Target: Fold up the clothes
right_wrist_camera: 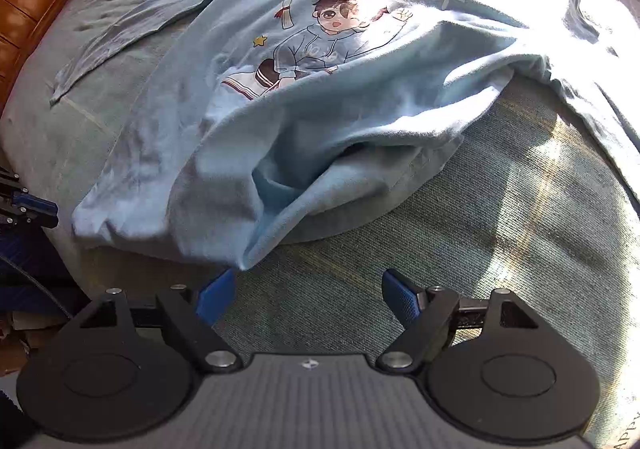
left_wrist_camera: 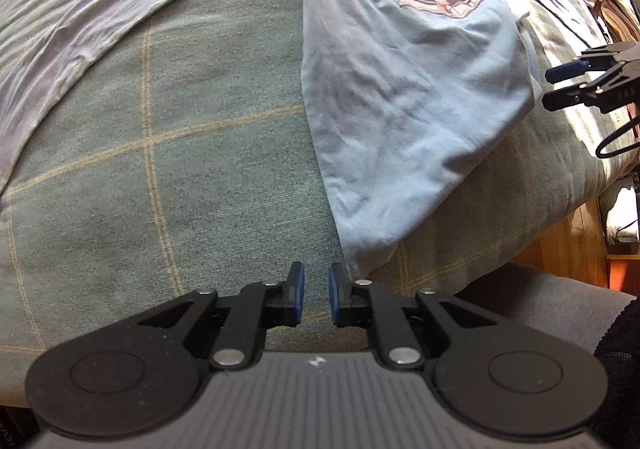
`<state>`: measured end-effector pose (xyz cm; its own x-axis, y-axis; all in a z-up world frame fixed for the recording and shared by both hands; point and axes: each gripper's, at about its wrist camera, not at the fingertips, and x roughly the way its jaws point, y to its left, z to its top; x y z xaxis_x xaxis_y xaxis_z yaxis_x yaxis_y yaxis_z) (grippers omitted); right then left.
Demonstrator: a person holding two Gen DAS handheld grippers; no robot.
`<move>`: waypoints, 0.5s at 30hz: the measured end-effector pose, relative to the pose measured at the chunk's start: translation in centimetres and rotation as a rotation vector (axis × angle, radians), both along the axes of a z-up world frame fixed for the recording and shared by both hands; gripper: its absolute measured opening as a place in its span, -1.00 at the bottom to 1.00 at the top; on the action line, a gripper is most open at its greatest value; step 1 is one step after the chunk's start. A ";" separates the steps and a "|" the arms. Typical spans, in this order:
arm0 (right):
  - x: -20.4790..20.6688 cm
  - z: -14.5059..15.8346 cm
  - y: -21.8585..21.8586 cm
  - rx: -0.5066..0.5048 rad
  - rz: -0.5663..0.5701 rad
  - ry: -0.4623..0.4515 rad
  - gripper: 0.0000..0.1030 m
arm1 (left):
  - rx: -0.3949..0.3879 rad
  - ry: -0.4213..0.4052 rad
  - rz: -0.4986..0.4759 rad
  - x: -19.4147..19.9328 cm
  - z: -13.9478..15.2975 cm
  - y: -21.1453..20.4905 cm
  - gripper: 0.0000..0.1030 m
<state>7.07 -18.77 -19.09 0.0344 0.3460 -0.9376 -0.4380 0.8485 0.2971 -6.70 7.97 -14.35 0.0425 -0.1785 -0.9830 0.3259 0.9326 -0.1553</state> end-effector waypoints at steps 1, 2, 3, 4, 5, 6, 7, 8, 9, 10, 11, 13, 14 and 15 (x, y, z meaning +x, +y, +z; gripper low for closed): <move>0.0 0.0 -0.1 -0.001 -0.005 0.000 0.63 | 0.005 -0.029 -0.024 0.3 0.4 -0.6 -0.43; -0.1 0.0 -0.2 0.002 -0.019 0.001 0.63 | 0.006 -0.061 -0.057 0.6 0.9 -1.3 -0.36; -0.1 -0.1 -0.4 0.005 -0.033 0.002 0.63 | 0.003 -0.092 -0.093 1.0 1.3 -1.9 -0.27; -0.1 -0.1 -0.6 0.004 -0.041 0.000 0.63 | -0.004 -0.118 -0.129 1.6 1.6 -2.8 -0.20; -0.2 -0.1 -0.7 0.004 -0.050 -0.002 0.63 | -0.013 -0.136 -0.165 2.3 1.7 -3.7 -0.17; -0.3 -0.1 -1.0 0.003 -0.058 -0.005 0.63 | -0.023 -0.151 -0.200 3.1 1.8 -4.6 -0.11; -0.5 -0.1 -1.3 -0.001 -0.066 -0.007 0.63 | -0.032 -0.166 -0.235 4.0 1.9 -5.6 -0.10; -0.6 -0.1 -1.6 -0.004 -0.073 -0.010 0.63 | -0.044 -0.181 -0.267 4.7 1.9 -6.6 -0.09; -0.8 0.0 -1.9 -0.007 -0.081 -0.012 0.63 | -0.058 -0.196 -0.296 5.5 2.0 -7.7 -0.08; -0.9 0.0 -2.2 -0.011 -0.089 -0.015 0.63 | -0.072 -0.211 -0.323 6.2 2.0 -8.8 -0.05; -1.1 0.0 -2.6 -0.014 -0.096 -0.017 0.63 | -0.085 -0.229 -0.346 6.9 2.1 -10.0 -0.03; -1.6 0.0 -3.4 -0.024 -0.111 -0.024 0.63 | -0.116 -0.263 -0.381 8.2 2.3 -12.4 0.09; -1.9 0.0 -3.8 -0.026 -0.122 -0.026 0.63 | -0.137 -0.274 -0.396 8.7 2.5 -13.5 0.11; -2.1 0.0 -4.2 -0.028 -0.133 -0.027 0.63 | -0.163 -0.281 -0.414 9.1 2.7 -14.7 0.14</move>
